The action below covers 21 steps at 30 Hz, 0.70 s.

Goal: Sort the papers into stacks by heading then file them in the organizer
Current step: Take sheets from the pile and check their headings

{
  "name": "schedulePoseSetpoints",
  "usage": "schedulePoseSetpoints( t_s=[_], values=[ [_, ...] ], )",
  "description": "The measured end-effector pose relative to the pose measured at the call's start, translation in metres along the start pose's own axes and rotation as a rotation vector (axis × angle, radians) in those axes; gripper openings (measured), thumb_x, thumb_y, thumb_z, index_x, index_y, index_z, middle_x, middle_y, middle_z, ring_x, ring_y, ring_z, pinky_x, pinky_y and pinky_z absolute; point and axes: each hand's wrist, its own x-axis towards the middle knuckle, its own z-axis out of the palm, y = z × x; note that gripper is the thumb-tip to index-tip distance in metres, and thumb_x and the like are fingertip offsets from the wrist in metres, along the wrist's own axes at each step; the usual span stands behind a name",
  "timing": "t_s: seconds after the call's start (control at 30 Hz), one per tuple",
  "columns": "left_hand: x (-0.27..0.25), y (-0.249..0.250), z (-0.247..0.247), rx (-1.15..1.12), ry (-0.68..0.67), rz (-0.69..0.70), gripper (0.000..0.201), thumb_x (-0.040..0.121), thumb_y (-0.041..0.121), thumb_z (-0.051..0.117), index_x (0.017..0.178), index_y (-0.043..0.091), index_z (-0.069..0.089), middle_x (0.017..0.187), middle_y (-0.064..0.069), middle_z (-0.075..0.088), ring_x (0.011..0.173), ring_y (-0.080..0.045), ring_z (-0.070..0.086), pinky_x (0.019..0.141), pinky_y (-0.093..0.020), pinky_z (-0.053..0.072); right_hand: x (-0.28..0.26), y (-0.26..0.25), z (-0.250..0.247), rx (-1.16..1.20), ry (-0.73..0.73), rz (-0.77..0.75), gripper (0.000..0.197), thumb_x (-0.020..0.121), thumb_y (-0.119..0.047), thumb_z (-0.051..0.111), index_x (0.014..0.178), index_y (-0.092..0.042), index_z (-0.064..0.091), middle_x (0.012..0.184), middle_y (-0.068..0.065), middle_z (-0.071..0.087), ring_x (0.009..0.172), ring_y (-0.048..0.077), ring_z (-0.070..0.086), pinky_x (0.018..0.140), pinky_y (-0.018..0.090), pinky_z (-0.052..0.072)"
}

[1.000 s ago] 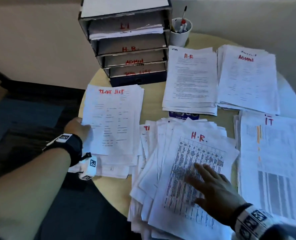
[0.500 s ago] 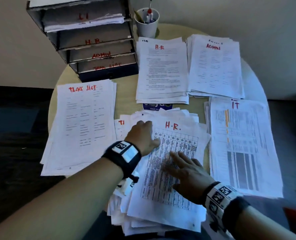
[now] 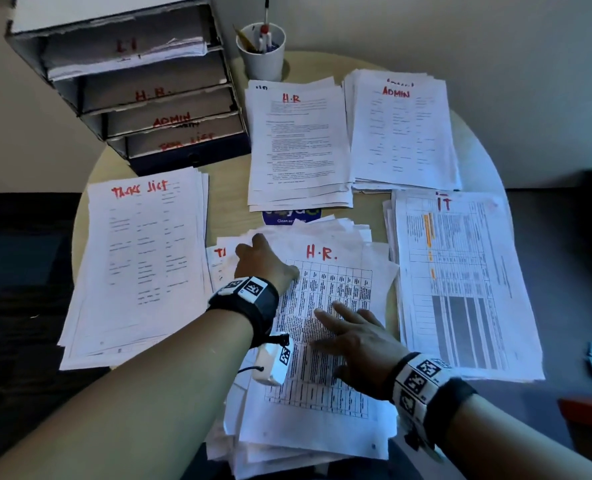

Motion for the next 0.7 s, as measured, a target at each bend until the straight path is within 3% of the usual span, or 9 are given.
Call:
schedulePoseSetpoints(
  t_s=[0.13, 0.23, 0.27, 0.3, 0.37, 0.43, 0.5, 0.6, 0.7],
  values=[
    [0.003, -0.001, -0.005, -0.150, -0.084, -0.024, 0.075, 0.078, 0.033, 0.079, 0.138, 0.013, 0.039, 0.133, -0.009, 0.058, 0.112, -0.031, 0.061, 0.083, -0.031, 0.046, 0.000, 0.004, -0.005, 0.108, 0.047, -0.028, 0.046, 0.087, -0.034, 0.068, 0.128, -0.050, 0.055, 0.162, -0.020, 0.006, 0.150, 0.011, -0.007, 0.121, 0.046, 0.000],
    [-0.001, -0.002, -0.004, -0.172, -0.045, 0.039, 0.021, 0.085, 0.026, 0.070, 0.094, 0.017, 0.053, 0.091, -0.004, 0.059, 0.082, -0.028, 0.054, 0.066, -0.029, 0.041, -0.001, 0.008, -0.010, 0.173, 0.045, -0.018, 0.031, 0.088, -0.034, 0.068, 0.118, -0.040, 0.066, 0.158, -0.020, 0.023, 0.148, 0.006, 0.007, 0.122, 0.039, 0.006],
    [-0.005, -0.004, -0.004, -0.222, -0.020, 0.092, 0.023, 0.087, 0.023, 0.068, 0.080, 0.018, 0.047, 0.077, -0.001, 0.052, 0.074, -0.026, 0.047, 0.060, -0.029, 0.036, -0.001, 0.009, -0.011, 0.244, 0.090, 0.006, 0.027, 0.088, -0.032, 0.069, 0.115, -0.036, 0.069, 0.154, -0.018, 0.034, 0.146, 0.006, 0.020, 0.122, 0.038, 0.016],
    [-0.009, -0.008, -0.004, -0.313, -0.018, 0.153, 0.028, 0.088, 0.020, 0.068, 0.073, 0.019, 0.045, 0.070, 0.002, 0.046, 0.068, -0.022, 0.044, 0.056, -0.027, 0.033, -0.002, 0.011, -0.011, 0.353, 0.201, 0.070, 0.025, 0.087, -0.028, 0.071, 0.112, -0.031, 0.070, 0.147, -0.013, 0.047, 0.140, 0.008, 0.036, 0.118, 0.038, 0.030],
    [-0.023, -0.019, -0.010, -0.590, -0.115, 0.229, 0.024, 0.090, 0.012, 0.068, 0.074, 0.018, 0.052, 0.067, 0.007, 0.050, 0.063, -0.012, 0.047, 0.055, -0.022, 0.038, -0.004, 0.020, -0.012, 0.570, 0.624, 0.332, 0.032, 0.079, -0.020, 0.079, 0.108, -0.023, 0.065, 0.124, -0.004, 0.061, 0.114, 0.018, 0.059, 0.095, 0.037, 0.051],
    [-0.039, -0.030, -0.020, -0.816, -0.274, 0.278, 0.016, 0.090, 0.002, 0.068, 0.081, 0.012, 0.060, 0.068, 0.008, 0.057, 0.063, -0.006, 0.050, 0.059, -0.018, 0.042, -0.008, 0.031, -0.016, 0.732, 0.967, 0.658, 0.057, 0.070, -0.018, 0.087, 0.117, -0.019, 0.055, 0.115, 0.002, 0.053, 0.099, 0.022, 0.059, 0.082, 0.034, 0.051],
    [-0.047, -0.041, -0.026, -0.871, -0.404, 0.289, 0.015, 0.091, -0.006, 0.063, 0.087, 0.008, 0.064, 0.073, 0.008, 0.066, 0.066, -0.007, 0.052, 0.062, -0.017, 0.045, -0.011, 0.041, -0.018, 0.989, 0.921, 0.792, 0.068, 0.069, -0.018, 0.088, 0.126, -0.021, 0.052, 0.115, 0.002, 0.055, 0.098, 0.020, 0.058, 0.082, 0.032, 0.049],
    [-0.046, -0.044, -0.032, -0.799, -0.491, 0.232, 0.039, 0.090, -0.019, 0.048, 0.091, 0.012, 0.072, 0.094, 0.005, 0.076, 0.083, -0.010, 0.064, 0.069, -0.017, 0.051, -0.016, 0.049, -0.017, 1.254, 0.797, 0.598, 0.028, 0.074, -0.006, 0.082, 0.098, -0.015, 0.070, 0.085, 0.000, 0.075, 0.082, 0.024, 0.070, 0.065, 0.021, 0.055],
    [-0.025, -0.035, -0.033, -0.474, -0.201, 0.248, 0.036, 0.094, -0.005, 0.049, 0.103, 0.020, 0.072, 0.109, 0.000, 0.071, 0.087, -0.018, 0.064, 0.073, -0.025, 0.050, -0.023, 0.054, -0.014, 1.345, 0.783, 0.454, 0.015, 0.076, 0.010, 0.072, 0.077, -0.005, 0.070, 0.062, 0.000, 0.071, 0.058, 0.014, 0.064, 0.051, 0.016, 0.047]
  ],
)
